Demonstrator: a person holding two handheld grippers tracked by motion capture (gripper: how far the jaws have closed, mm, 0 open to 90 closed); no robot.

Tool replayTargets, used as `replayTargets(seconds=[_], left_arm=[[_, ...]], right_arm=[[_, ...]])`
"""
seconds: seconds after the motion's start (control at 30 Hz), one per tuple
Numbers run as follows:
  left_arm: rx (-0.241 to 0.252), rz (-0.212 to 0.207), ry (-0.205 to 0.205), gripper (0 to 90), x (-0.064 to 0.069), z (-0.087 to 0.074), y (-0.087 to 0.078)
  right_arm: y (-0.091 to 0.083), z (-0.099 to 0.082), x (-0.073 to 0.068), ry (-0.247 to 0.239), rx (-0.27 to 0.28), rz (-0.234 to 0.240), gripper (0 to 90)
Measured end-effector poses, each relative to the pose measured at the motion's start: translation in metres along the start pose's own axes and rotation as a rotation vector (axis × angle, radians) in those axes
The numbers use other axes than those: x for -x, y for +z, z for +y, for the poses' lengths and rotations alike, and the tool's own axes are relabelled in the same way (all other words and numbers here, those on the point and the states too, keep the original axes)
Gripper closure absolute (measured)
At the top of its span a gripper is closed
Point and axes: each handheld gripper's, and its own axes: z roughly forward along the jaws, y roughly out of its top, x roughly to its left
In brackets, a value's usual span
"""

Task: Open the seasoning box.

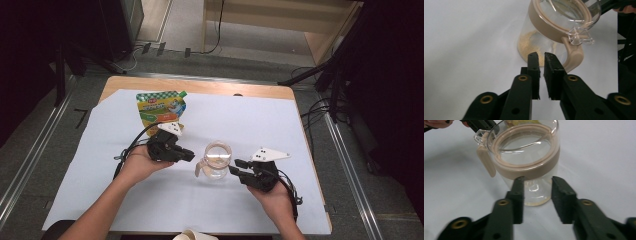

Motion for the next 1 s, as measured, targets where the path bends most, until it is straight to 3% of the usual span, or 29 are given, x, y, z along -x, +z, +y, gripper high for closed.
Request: replayTargets(seconds=[0.03, 0.2, 0.6, 0.73, 0.83, 1.0], left_arm=[[0.000, 0.000, 0.000, 90.0, 0.000, 0.000, 0.000], [-0.017, -0.002, 0.026, 90.0, 0.005, 0.002, 0.006], [-0.040, -0.006, 0.058, 90.0, 0.015, 0.004, 0.015], [-0.030, -0.010, 0.049, 90.0, 0.015, 0.004, 0.015], [-0.021, -0.003, 0.049, 90.0, 0.017, 0.003, 0.016], [-0.019, -0.002, 0.053, 90.0, 0.020, 0.004, 0.017]], right_arm=[[0.000, 0.000, 0.000, 0.000, 0.000, 0.000, 72.5], [-0.001, 0.002, -0.002, 0.012, 0.004, 0.021, 89.7], [0.001, 0.001, -0.002, 0.035, -0.008, 0.029, 90.0], [0.001, 0.001, -0.004, 0.033, -0.017, 0.042, 90.0], [0.002, 0.001, -0.008, 0.007, -0.025, 0.022, 90.0], [0.003, 0.001, -0.005, 0.014, -0.020, 0.005, 90.0]])
